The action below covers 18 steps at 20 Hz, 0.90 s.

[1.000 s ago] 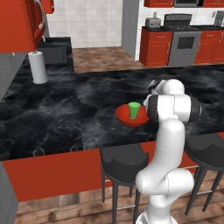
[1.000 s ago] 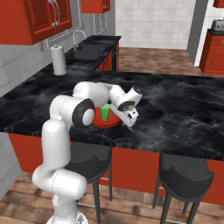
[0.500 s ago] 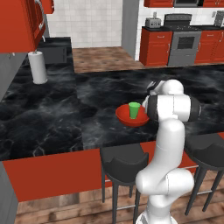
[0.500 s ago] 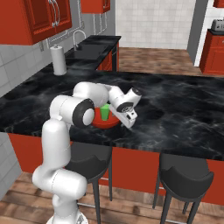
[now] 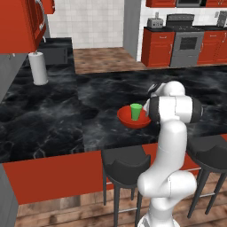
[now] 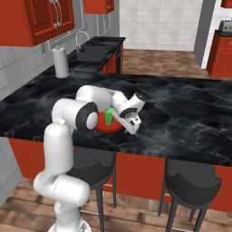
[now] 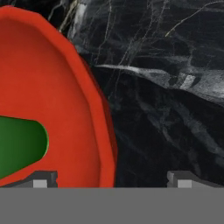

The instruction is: Place the cup inside the bowl on the dining table and move the bowl to any counter.

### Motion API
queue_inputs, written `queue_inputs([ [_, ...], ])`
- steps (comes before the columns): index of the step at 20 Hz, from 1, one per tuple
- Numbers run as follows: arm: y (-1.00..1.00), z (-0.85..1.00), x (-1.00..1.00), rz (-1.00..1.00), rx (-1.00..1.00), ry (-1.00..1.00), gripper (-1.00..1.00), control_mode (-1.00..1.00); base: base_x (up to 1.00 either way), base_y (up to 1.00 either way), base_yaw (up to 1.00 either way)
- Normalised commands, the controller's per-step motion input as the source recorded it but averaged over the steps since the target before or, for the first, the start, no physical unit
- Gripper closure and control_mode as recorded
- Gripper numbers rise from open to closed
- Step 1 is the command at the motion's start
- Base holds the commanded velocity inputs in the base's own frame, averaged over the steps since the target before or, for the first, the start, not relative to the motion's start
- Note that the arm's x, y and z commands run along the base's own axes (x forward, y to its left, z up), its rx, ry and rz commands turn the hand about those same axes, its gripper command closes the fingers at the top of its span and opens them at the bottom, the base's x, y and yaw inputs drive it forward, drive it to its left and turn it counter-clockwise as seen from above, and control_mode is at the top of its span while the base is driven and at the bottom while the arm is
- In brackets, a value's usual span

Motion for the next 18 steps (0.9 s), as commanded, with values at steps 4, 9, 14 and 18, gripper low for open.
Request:
queue_inputs([
  [4, 0.05, -0.04, 0.0, 0.0, 0.0, 0.0, -1.0, -1.0, 0.0, 0.0, 0.0],
  [9, 0.07, -0.01, 0.0, 0.0, 0.0, 0.0, -1.0, -1.0, 0.0, 0.0, 0.0],
  [14, 0.04, -0.01, 0.0, 0.0, 0.0, 0.0, -1.0, -1.0, 0.0, 0.0, 0.0],
  [18, 0.0, 0.0, 0.0, 0.0, 0.0, 0.0, -1.0, -1.0, 0.0, 0.0, 0.0],
])
